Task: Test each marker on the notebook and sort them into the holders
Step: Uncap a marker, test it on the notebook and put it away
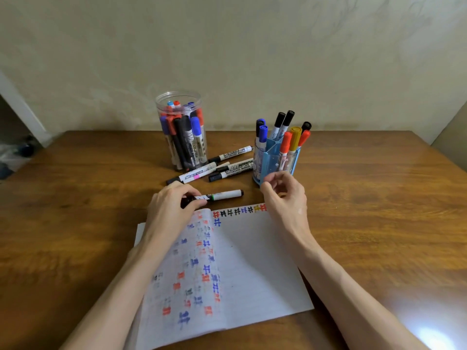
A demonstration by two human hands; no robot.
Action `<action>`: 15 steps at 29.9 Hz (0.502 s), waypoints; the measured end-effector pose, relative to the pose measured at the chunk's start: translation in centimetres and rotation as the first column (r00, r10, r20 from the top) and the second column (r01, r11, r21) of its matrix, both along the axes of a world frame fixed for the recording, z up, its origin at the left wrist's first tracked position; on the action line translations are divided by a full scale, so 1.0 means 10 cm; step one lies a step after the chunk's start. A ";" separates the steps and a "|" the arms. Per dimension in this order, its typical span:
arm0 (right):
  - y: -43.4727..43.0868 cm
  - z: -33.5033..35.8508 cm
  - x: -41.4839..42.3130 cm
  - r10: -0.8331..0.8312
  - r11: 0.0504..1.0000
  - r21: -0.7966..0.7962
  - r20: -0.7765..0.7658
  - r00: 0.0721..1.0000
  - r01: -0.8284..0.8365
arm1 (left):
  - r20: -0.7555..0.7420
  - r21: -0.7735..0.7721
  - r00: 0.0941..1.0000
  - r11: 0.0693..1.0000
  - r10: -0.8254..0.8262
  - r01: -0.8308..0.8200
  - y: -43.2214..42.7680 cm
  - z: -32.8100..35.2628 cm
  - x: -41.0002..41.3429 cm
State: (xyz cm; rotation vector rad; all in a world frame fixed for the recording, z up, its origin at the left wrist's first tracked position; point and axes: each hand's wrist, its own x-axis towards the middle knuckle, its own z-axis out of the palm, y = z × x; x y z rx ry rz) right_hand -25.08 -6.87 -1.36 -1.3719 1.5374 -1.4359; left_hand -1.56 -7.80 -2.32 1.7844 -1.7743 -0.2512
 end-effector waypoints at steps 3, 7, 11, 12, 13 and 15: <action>0.03 0.00 0.05 0.102 0.994 -0.019 -0.076 0.992 -0.104 | -0.161 -0.069 0.987 0.998 -0.019 0.008 0.02 0.00 -0.04; 0.10 0.08 0.15 0.337 0.942 0.006 0.009 0.942 -0.337 | -0.269 -0.161 0.936 0.969 -0.225 0.187 0.13 0.12 -0.09; 0.14 0.07 0.24 0.440 0.896 -0.025 0.177 0.880 -0.443 | -0.207 -0.185 0.897 0.916 -0.390 0.356 0.20 0.15 -0.15; 0.13 0.06 0.24 0.428 0.901 -0.025 0.215 0.878 -0.433 | -0.213 -0.178 0.888 0.910 -0.406 0.374 0.21 0.15 -0.15; 0.12 0.05 0.24 0.406 0.909 -0.020 0.256 0.877 -0.415 | -0.218 -0.170 0.885 0.908 -0.413 0.382 0.22 0.15 -0.14; 0.10 0.04 0.21 0.362 0.926 0.000 0.291 0.886 -0.378 | -0.186 -0.165 0.896 0.911 -0.404 0.377 0.22 0.14 -0.11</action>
